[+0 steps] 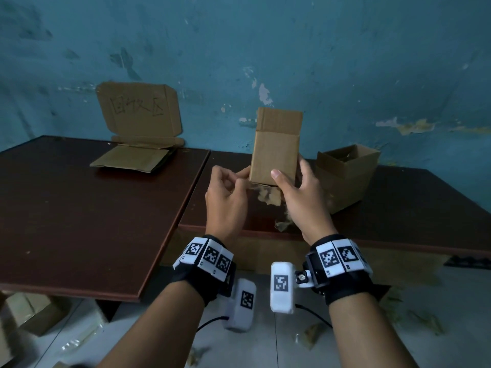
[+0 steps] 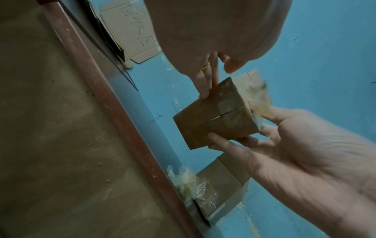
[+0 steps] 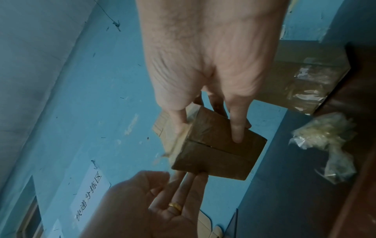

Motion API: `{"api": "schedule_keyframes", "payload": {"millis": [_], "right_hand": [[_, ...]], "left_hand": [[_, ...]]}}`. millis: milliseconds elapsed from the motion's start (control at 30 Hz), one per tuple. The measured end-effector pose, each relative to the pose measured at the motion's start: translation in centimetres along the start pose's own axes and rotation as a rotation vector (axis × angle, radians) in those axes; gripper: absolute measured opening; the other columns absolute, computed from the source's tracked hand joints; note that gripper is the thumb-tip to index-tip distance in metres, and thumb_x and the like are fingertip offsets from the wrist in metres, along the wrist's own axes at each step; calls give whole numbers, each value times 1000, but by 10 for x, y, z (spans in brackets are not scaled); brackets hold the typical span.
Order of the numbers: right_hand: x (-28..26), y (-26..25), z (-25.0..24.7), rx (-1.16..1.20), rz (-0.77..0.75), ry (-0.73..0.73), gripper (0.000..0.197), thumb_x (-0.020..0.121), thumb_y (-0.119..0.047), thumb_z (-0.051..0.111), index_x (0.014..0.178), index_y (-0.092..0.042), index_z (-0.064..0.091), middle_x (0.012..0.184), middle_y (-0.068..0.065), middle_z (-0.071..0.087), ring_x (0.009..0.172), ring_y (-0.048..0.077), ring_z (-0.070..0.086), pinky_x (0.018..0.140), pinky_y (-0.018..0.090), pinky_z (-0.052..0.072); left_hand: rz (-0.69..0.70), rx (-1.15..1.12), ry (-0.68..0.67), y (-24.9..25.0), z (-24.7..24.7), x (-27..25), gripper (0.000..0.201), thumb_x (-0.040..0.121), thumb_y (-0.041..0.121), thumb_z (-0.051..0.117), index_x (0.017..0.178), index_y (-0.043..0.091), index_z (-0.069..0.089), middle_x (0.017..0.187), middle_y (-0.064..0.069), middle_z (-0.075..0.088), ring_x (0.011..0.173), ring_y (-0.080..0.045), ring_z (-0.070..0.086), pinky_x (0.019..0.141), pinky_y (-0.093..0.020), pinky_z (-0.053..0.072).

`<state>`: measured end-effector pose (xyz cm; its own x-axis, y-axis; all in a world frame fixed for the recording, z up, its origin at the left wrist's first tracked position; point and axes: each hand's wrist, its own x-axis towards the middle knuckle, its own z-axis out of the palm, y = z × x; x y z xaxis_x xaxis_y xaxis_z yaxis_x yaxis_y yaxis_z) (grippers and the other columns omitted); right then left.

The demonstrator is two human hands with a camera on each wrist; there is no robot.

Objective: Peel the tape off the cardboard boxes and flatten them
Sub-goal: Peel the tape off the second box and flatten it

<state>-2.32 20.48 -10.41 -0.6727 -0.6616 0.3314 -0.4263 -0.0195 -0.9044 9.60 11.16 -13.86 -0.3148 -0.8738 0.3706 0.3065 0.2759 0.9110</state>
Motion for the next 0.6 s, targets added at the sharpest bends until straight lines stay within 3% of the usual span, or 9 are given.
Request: {"api": "schedule_keyframes", "payload": {"millis": [100,200,300,367,433,600], "right_hand": [[0,-1,0,12,-4,12,67,101,-43,68,159,-29,39,142,-7,62,123,6,62,105,33,54],[-1,0,0,7,7,25,63,102,-42,66,158,-25,41,140,-6,64,123,8,62,98,24,51],[-1,1,-2,11,31,27,54,105,-43,61,153,-23,47,134,-7,66,116,5,64,78,4,47],[0,0,-4,-2,33,38,49,106,-43,60,149,-21,51,130,-7,67,108,-3,62,68,-4,42],[-1,-1,-4,-12,31,45,50,105,-45,60,148,-22,52,131,-6,68,110,2,65,67,-6,40],[-2,-3,-6,-65,29,52,54,104,-45,62,151,-22,51,133,-6,67,112,6,61,69,-7,39]], "left_hand": [[-31,-100,-44,3,0,-2,24,97,-5,48,99,19,51,119,-8,79,109,-30,75,92,-56,61],[-39,-147,-75,8,1,-4,22,98,3,43,93,16,60,126,-10,76,104,-28,73,86,-39,58],[-53,-191,-105,7,2,-3,15,94,8,50,93,14,64,129,-12,74,115,-30,73,99,-48,59],[-9,-148,-110,5,3,-2,14,91,-1,62,97,11,65,128,-14,74,122,-24,71,107,-56,55],[32,-115,-85,3,5,-2,18,92,-11,68,100,3,61,125,-17,74,123,-17,71,108,-53,56],[87,-37,-75,-1,6,-2,21,94,6,78,87,8,59,122,-8,77,123,-17,71,105,-53,57]]}}
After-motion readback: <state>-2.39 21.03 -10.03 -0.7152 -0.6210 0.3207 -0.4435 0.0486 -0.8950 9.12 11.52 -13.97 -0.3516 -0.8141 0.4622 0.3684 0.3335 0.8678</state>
